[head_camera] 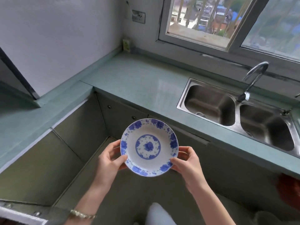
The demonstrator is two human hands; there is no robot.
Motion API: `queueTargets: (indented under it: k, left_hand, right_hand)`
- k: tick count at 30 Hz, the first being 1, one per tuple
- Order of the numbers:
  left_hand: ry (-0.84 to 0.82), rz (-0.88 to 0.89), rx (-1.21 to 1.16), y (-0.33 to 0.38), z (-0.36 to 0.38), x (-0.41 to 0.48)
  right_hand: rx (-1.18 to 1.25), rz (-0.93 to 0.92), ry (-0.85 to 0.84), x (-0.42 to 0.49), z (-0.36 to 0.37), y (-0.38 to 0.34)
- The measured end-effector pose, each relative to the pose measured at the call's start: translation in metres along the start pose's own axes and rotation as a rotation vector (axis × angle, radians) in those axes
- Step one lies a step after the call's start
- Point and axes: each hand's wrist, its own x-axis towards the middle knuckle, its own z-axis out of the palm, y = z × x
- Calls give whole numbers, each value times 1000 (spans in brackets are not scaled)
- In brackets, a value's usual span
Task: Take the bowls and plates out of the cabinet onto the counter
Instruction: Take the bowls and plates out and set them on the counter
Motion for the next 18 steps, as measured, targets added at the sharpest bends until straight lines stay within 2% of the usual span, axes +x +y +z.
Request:
queueTargets:
  k: [10,18]
  left_hand:
    - [307,-22,-94,4,-24,90]
    - [668,10,-201,21,-58,127]
  right_hand:
    - [-98,3,-266,129,73,-44]
    - [-155,-12,-629,215,165,-82]
